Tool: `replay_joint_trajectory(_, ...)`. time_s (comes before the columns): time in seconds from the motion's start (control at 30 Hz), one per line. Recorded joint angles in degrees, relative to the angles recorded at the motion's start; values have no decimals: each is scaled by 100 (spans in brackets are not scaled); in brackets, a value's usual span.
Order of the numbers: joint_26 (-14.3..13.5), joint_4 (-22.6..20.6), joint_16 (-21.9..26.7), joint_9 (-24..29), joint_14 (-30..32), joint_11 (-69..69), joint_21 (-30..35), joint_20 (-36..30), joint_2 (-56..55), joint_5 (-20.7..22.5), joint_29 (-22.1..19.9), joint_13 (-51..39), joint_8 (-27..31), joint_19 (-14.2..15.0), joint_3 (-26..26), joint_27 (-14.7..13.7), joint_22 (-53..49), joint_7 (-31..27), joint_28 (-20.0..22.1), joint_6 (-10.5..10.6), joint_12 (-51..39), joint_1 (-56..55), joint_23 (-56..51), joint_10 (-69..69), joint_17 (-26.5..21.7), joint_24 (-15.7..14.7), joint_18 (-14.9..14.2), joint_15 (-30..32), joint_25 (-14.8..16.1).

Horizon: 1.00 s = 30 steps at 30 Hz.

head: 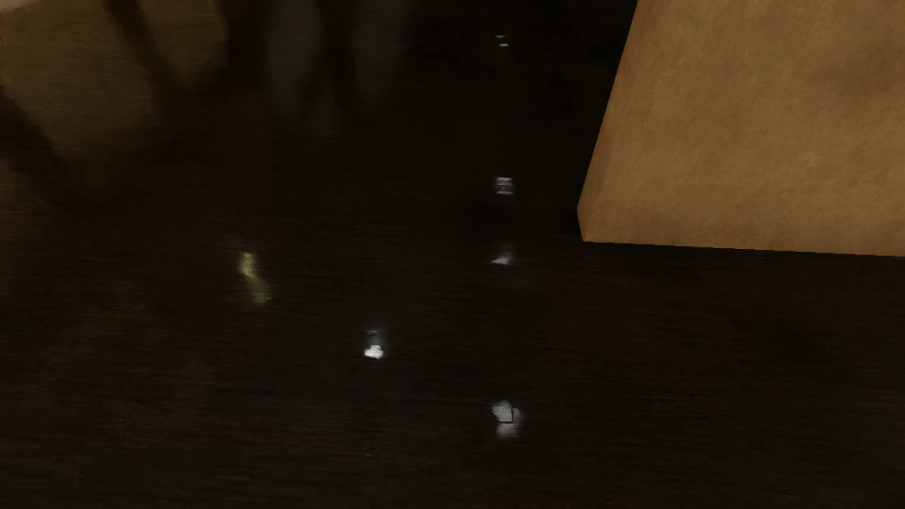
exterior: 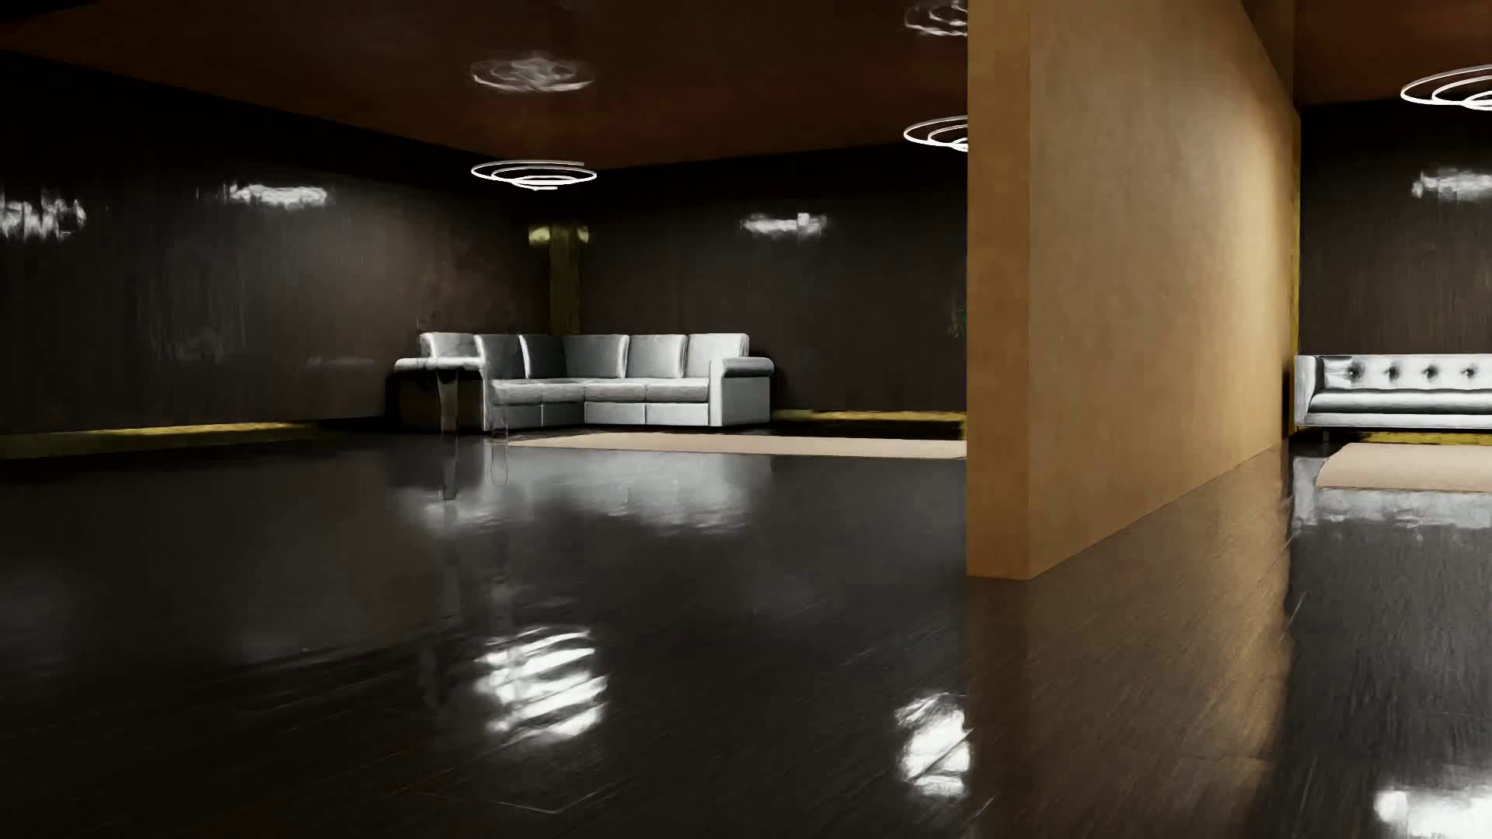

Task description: Walk towards the sofa

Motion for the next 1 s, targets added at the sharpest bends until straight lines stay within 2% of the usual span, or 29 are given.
replay_joint_trajectory(0.03, 0, -22, 16, -7, -532, -305, -34, 181, 88, 95, 0, -28, 0, 0, -225, 0, -46, 0, 0, -3, -74, -191, 168, 1998, -3, 0, 0, 26, 0)
replay_joint_trajectory(0.07, 0, -18, 95, 26, -659, -182, -159, 480, 121, 73, 0, -38, 0, 0, -209, 0, -92, 0, 0, -14, -173, -166, 151, 2022, -4, 0, 0, 131, 0)
replay_joint_trajectory(0.1, 0, 8, 167, 18, -740, -223, -223, 467, 145, 102, 0, -55, 0, 0, -155, 0, -228, 0, 0, -19, -281, -175, 138, 2072, -10, 0, 0, 153, 0)
replay_joint_trajectory(0.17, 0, 14, 218, 26, -776, -275, 142, 410, 137, 138, 0, -316, 0, 0, -137, 0, -339, 0, 0, -19, -517, -212, 297, 2079, -43, 0, 0, 240, 0)
replay_joint_trajectory(0.27, 0, 37, 130, 16, -799, -328, 2, 520, -2, 183, 0, -428, 0, 0, -172, 0, -464, 0, 0, 29, -702, -163, 61, 2047, -64, 0, 0, 585, 0)
replay_joint_trajectory(0.37, 0, 52, 79, 44, -876, -297, -59, 599, 25, 198, 0, -495, 0, 0, -226, 0, -409, 0, 0, 46, -762, 6, -96, 1991, 22, 0, 0, 634, 0)
replay_joint_trajectory(0.47, 0, -19, 128, 94, -1121, -234, -37, 544, -121, 214, 0, -529, 0, 0, -307, 0, -450, 0, 0, 14, -720, -167, -197, 2018, 80, 0, 0, 889, 0)
replay_joint_trajectory(0.5, 0, -12, 141, 114, -1239, -218, 139, 528, -108, 271, 0, -507, 0, 0, -173, 0, -426, 0, 0, 23, -646, -249, -239, 2152, 65, 0, 0, 950, 0)
replay_joint_trajectory(0.53, 0, -73, 135, 160, -1440, -224, 98, 654, -42, 276, 0, -481, 0, 0, -163, 0, -390, 0, 0, -5, -553, -444, -223, 2382, 81, 0, 0, 892, 0)
replay_joint_trajectory(0.6, 0, 77, 175, 417, -1423, -225, 375, 552, 310, 377, 0, -550, 0, 0, -48, 0, -302, 0, 0, 86, -451, -1031, -228, 3571, -57, 0, 0, 688, 0)
replay_joint_trajectory(0.63, 0, 30, 162, 523, -1477, -236, 314, 490, 447, 351, 0, -492, 0, 0, 32, 0, -300, 0, 0, 88, -407, -1359, -632, 4092, -225, 0, 0, 582, 0)
replay_joint_trajectory(0.67, 0, 31, 171, 508, -1496, -270, 419, 461, 556, 247, 0, -562, 0, 0, 274, 0, -272, 0, 0, 21, -307, -1658, -612, 4443, -273, 0, 0, 451, 0)
replay_joint_trajectory(0.77, 0, 45, 294, 591, -1138, -382, 216, 406, 882, 57, 0, -883, 0, 0, 772, 0, -120, 0, 0, -191, -119, -2469, -445, 3951, -175, 0, 0, 74, 0)
replay_joint_trajectory(0.9, 0, 91, 294, 752, -537, -490, 116, 395, 1855, 15, 0, -1163, 0, 0, 933, 0, 442, 0, 0, -199, -3, -3133, -440, 3021, -179, 0, 0, -709, 0)
replay_joint_trajectory(0.97, 0, 266, 317, 747, -641, -586, 290, 464, 2250, 7, 0, -1261, 0, 0, 1224, 0, 538, 0, 0, -201, 5, -3250, -196, 3105, -164, 0, 0, -613, 0)
replay_joint_trajectory(1.0, 0, 120, 321, 693, -650, -517, 540, 412, 2349, -134, 0, -1166, 0, 0, 1316, 0, 587, 0, 0, -258, 9, -3339, -366, 3300, -263, 0, 0, -467, 0)
